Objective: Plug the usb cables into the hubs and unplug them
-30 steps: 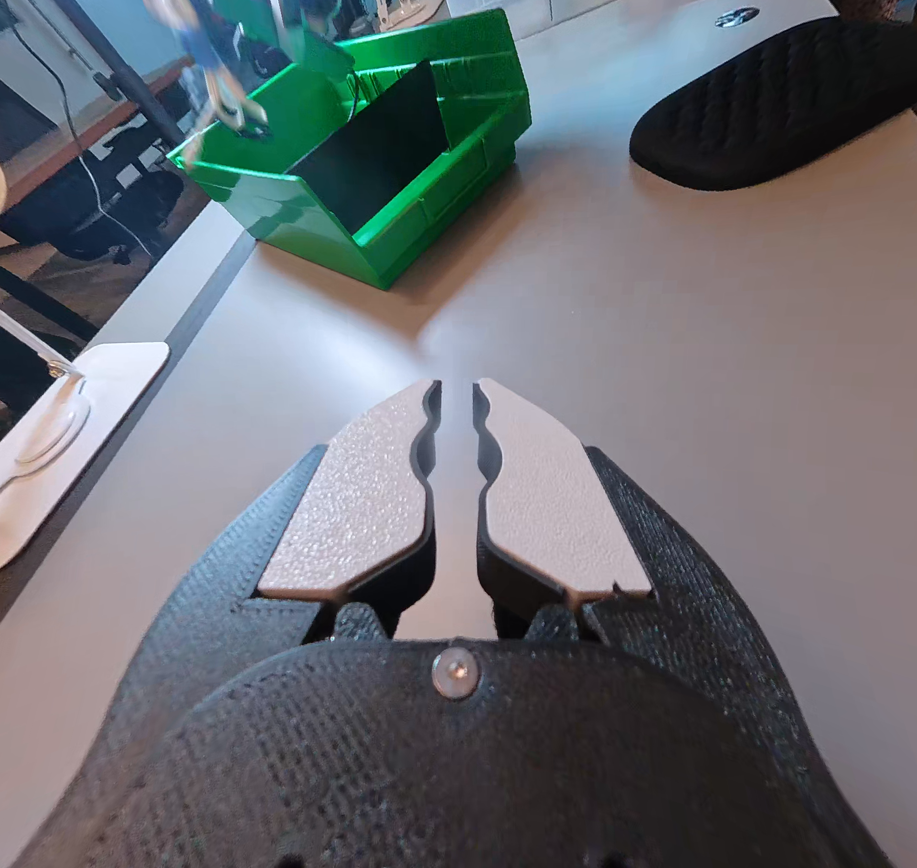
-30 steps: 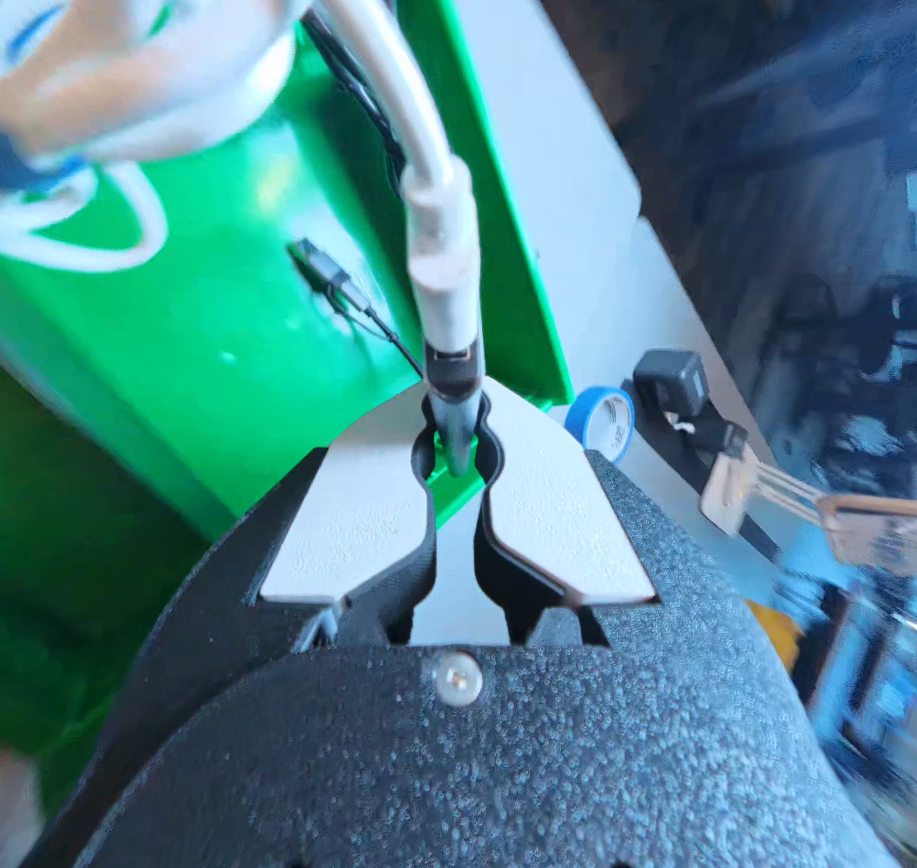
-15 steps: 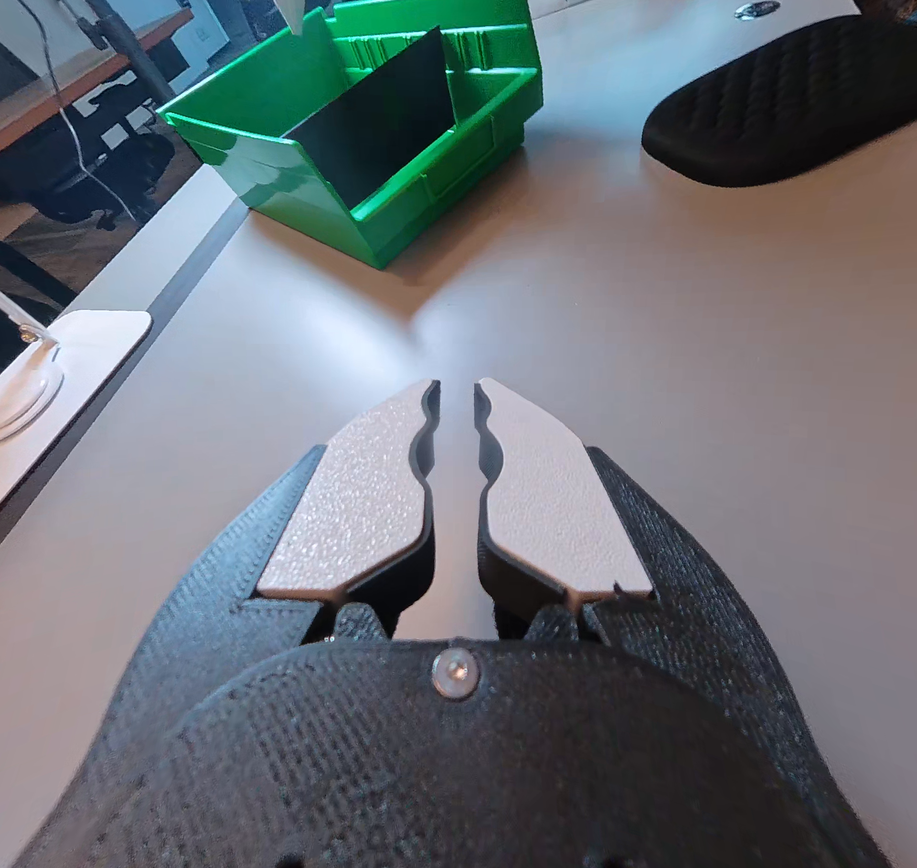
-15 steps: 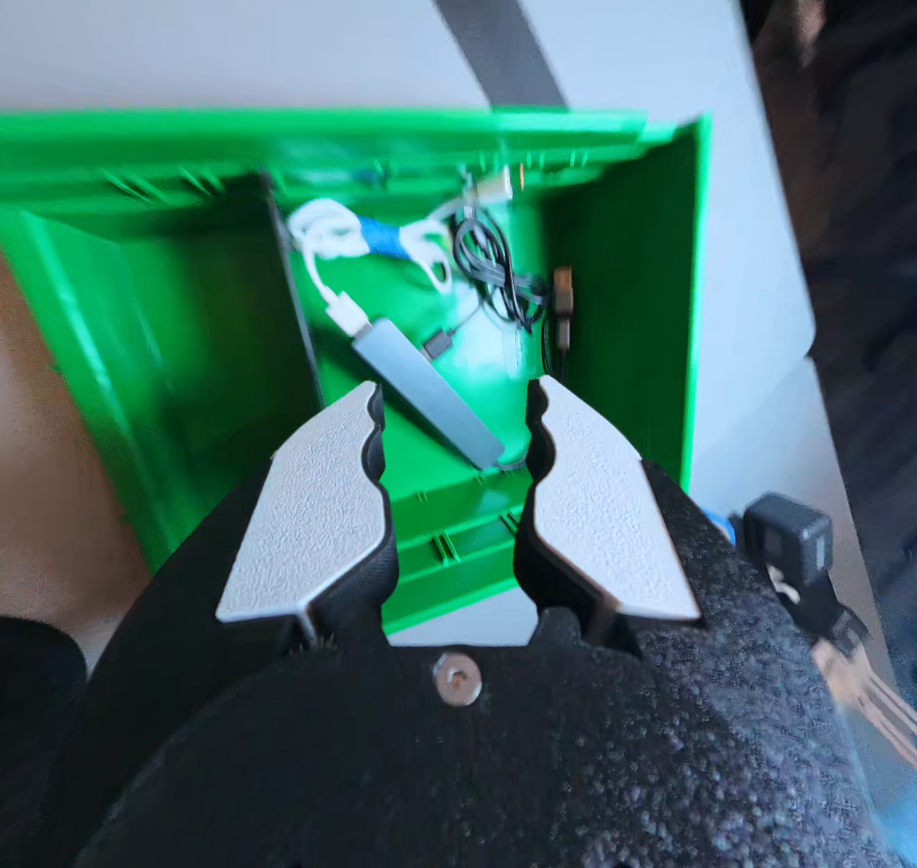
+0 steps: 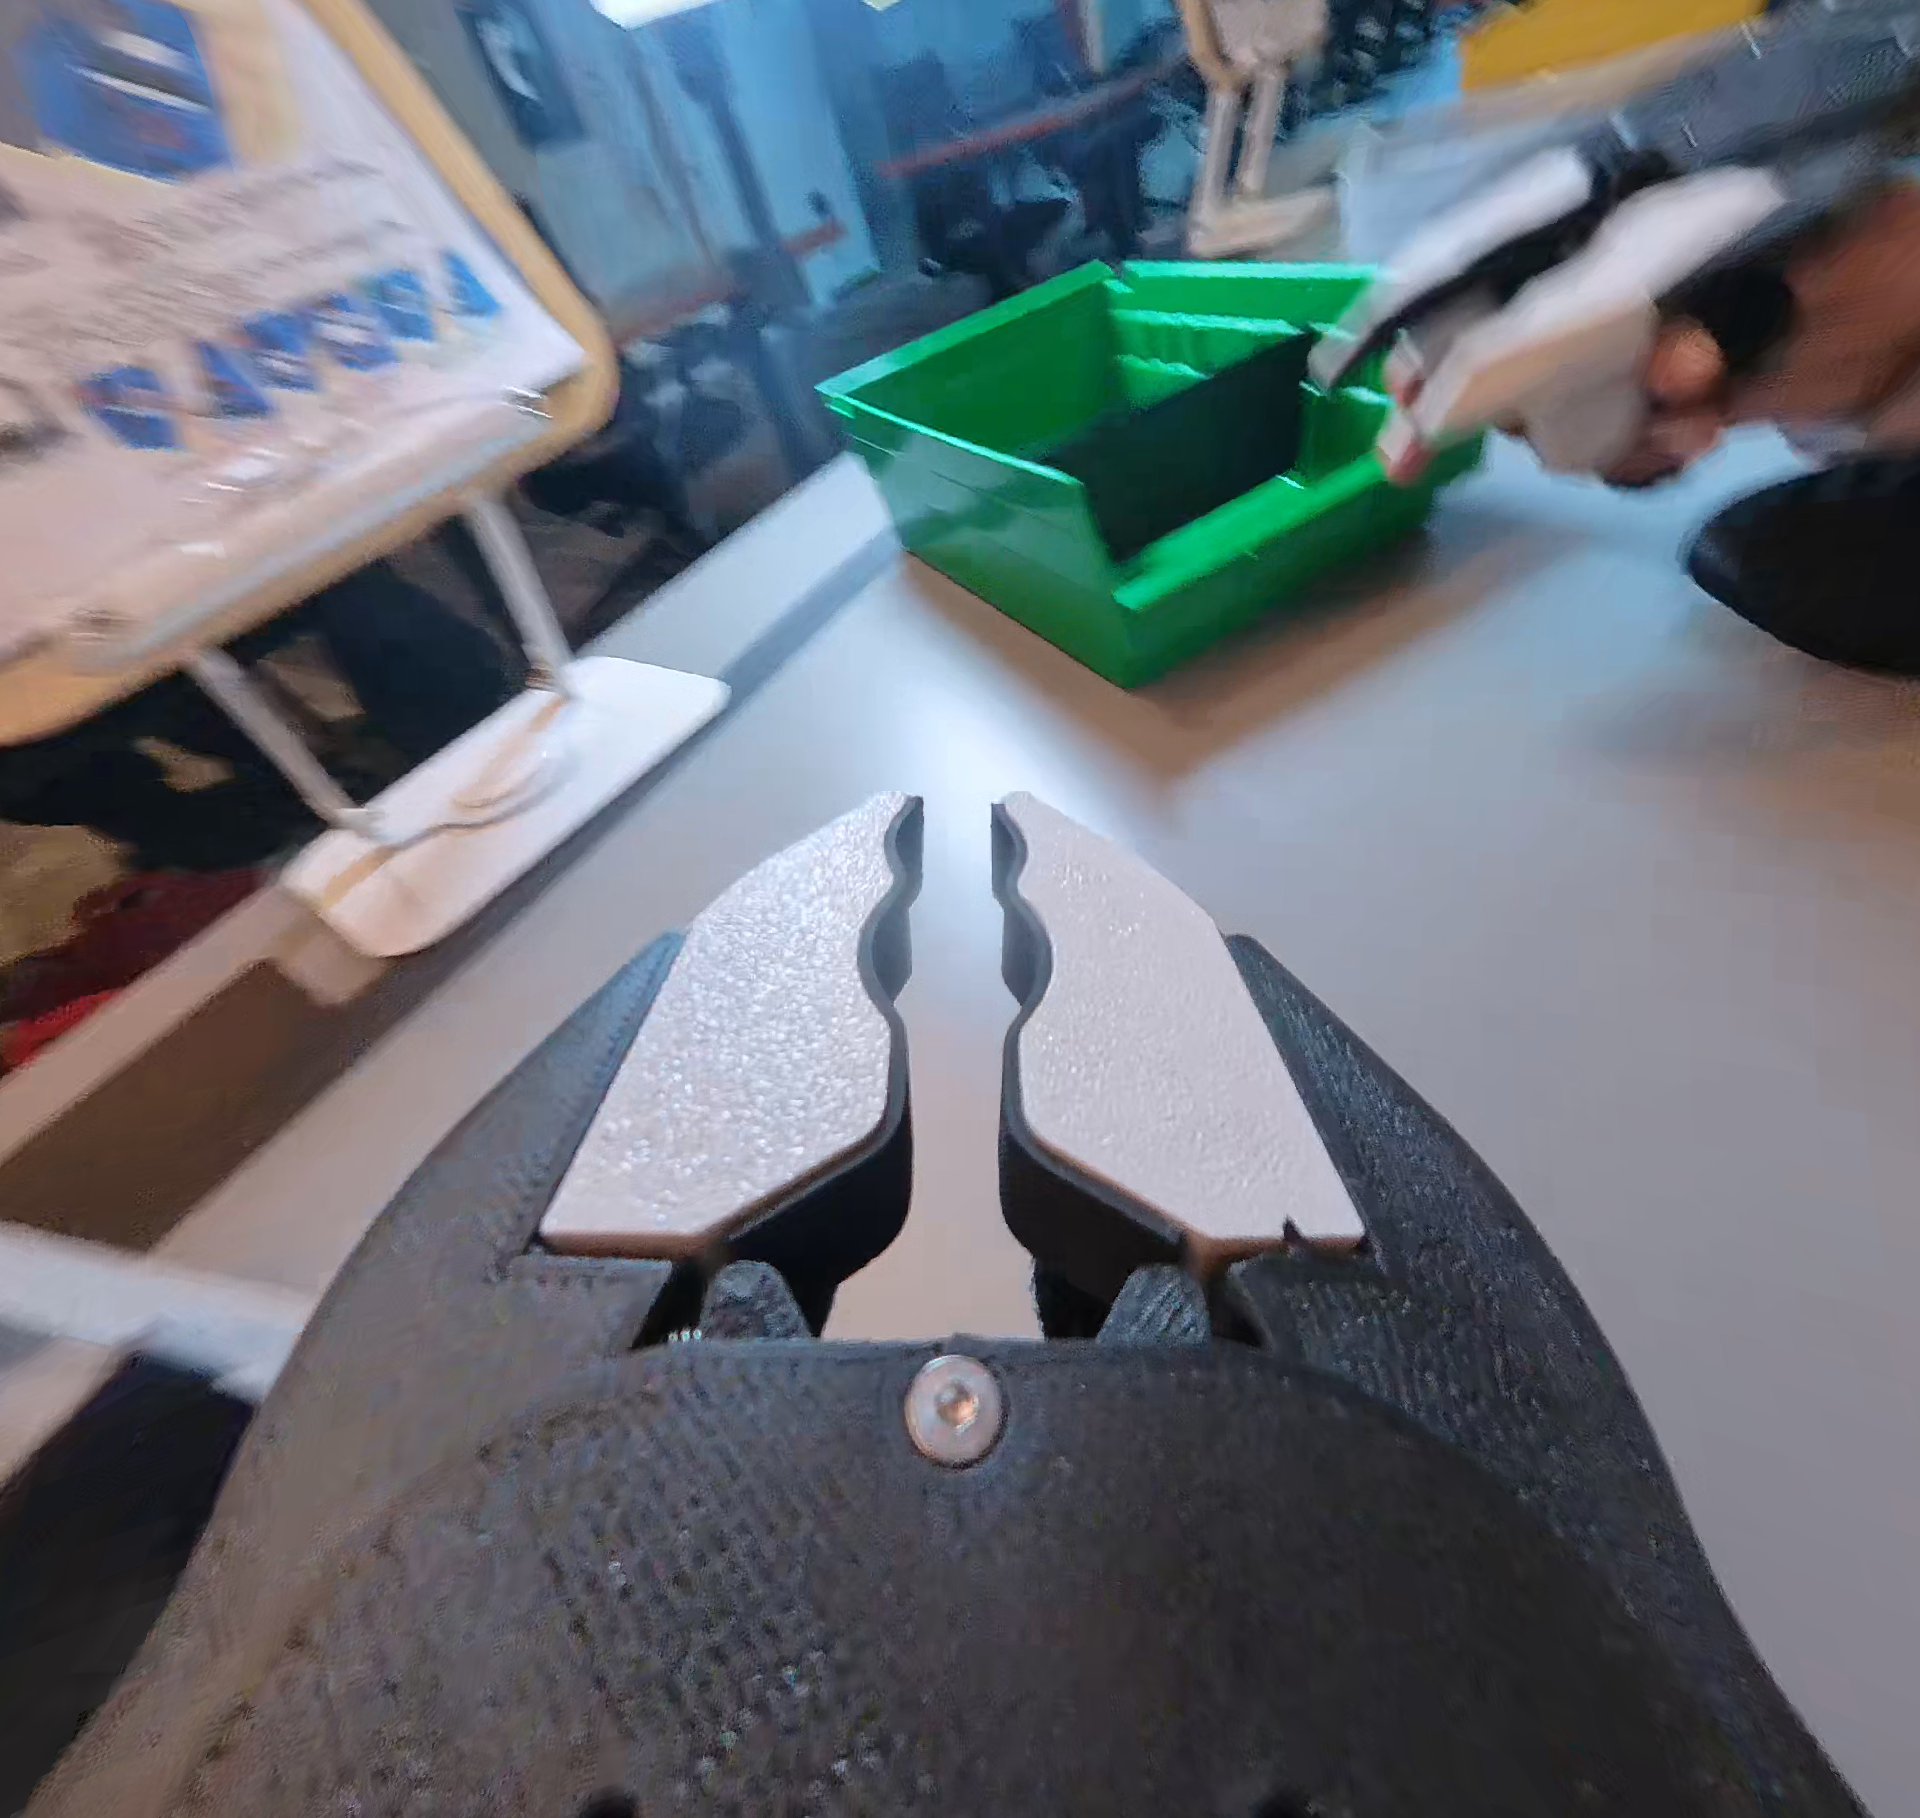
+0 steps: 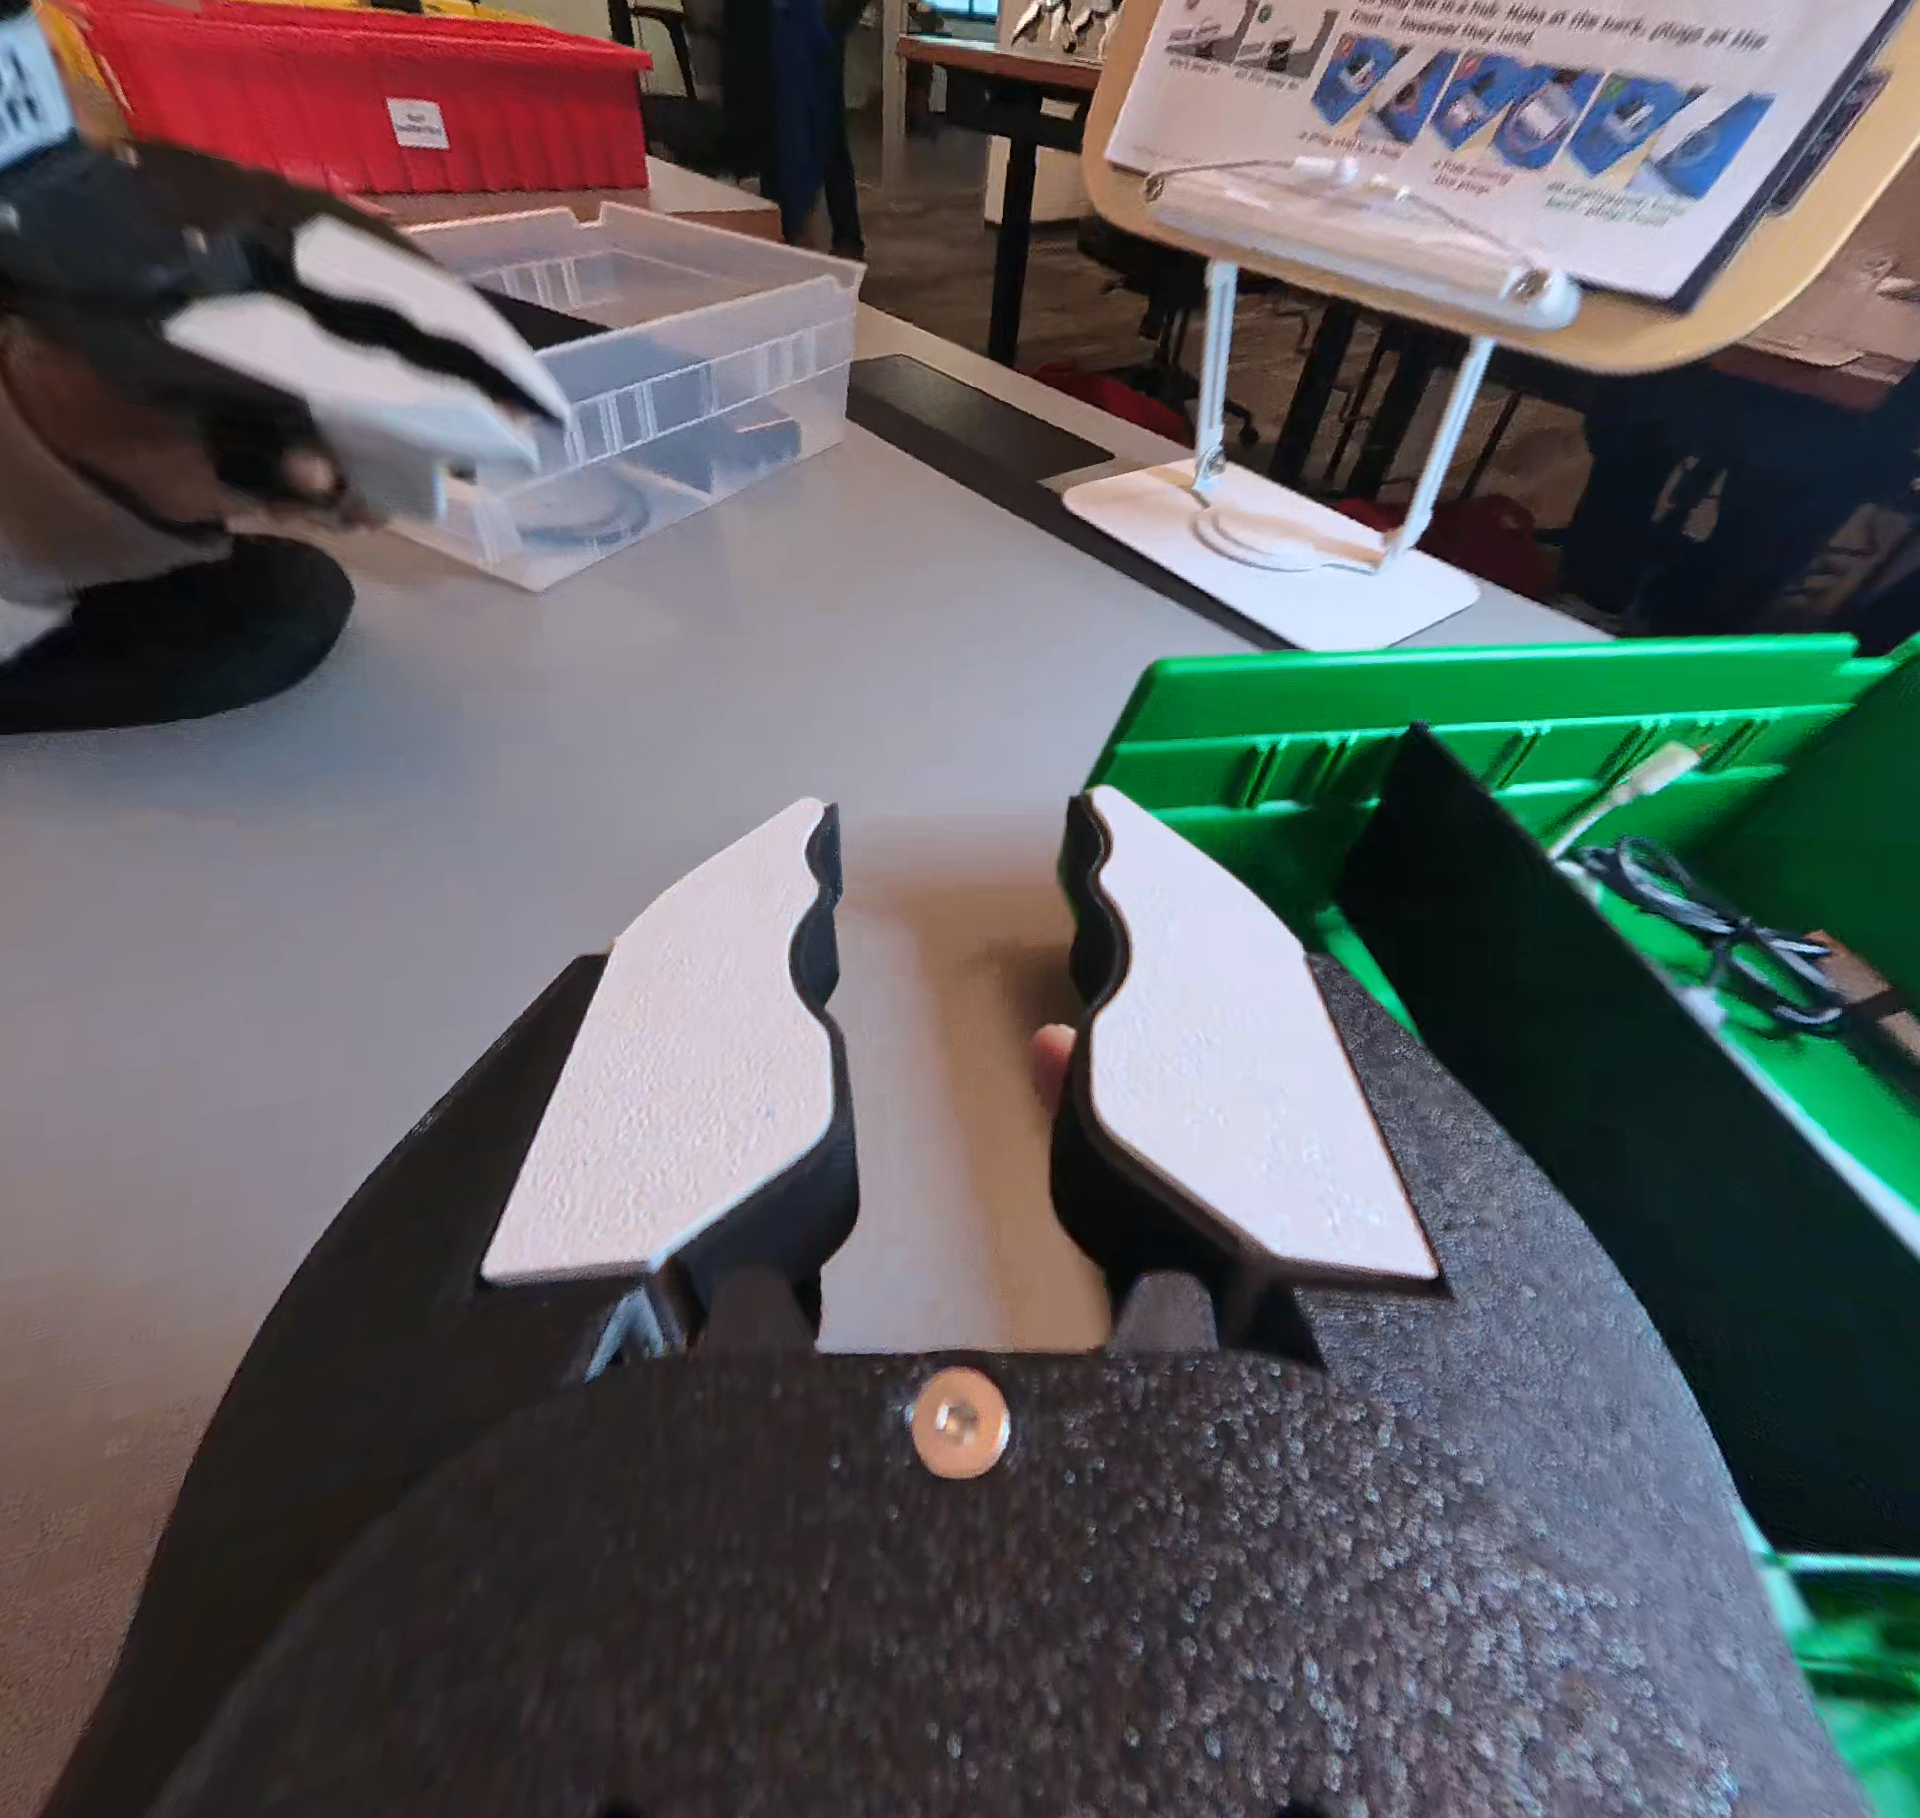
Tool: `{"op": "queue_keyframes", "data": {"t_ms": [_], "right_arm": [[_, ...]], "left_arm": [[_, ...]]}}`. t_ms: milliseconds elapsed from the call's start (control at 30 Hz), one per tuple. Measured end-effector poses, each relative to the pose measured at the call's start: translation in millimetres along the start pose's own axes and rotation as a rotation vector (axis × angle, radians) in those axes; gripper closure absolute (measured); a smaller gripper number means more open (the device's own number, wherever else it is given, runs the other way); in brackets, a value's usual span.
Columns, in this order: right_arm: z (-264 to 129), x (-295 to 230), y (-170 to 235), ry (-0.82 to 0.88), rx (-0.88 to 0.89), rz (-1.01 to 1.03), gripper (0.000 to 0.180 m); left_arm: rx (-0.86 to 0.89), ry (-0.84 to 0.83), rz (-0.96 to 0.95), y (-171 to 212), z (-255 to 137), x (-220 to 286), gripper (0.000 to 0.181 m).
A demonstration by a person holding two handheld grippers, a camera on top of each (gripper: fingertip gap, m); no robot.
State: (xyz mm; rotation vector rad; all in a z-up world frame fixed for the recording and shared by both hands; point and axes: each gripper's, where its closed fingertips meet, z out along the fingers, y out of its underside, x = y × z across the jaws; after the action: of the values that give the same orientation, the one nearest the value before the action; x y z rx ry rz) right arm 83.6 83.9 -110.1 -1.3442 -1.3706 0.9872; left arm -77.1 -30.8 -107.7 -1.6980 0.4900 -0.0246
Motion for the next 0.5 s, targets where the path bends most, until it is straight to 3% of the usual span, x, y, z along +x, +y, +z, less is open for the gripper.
{"op": "queue_keyframes", "data": {"t_ms": [133, 233, 367, 500], "right_arm": [[7.5, -7.5, 23.2, -0.041, -0.042, -0.022, 0.139], [9.0, -9.0, 14.1, -0.083, -0.013, -0.013, 0.140], [12.7, -19.5, 10.5, -0.170, 0.016, 0.062, 0.141], [5.1, -26.9, 12.3, -0.183, 0.031, 0.058, 0.141]], "left_arm": [[0.051, -0.205, -0.007, -40.9, -54.5, -87.2, 0.170], [-0.140, -0.286, 0.048, -39.1, -87.7, -166.2, 0.165], [-0.557, -0.165, 0.095, 27.7, -97.4, -238.5, 0.151], [-0.972, 0.006, 0.213, 116.1, -100.5, -262.3, 0.138]]}}
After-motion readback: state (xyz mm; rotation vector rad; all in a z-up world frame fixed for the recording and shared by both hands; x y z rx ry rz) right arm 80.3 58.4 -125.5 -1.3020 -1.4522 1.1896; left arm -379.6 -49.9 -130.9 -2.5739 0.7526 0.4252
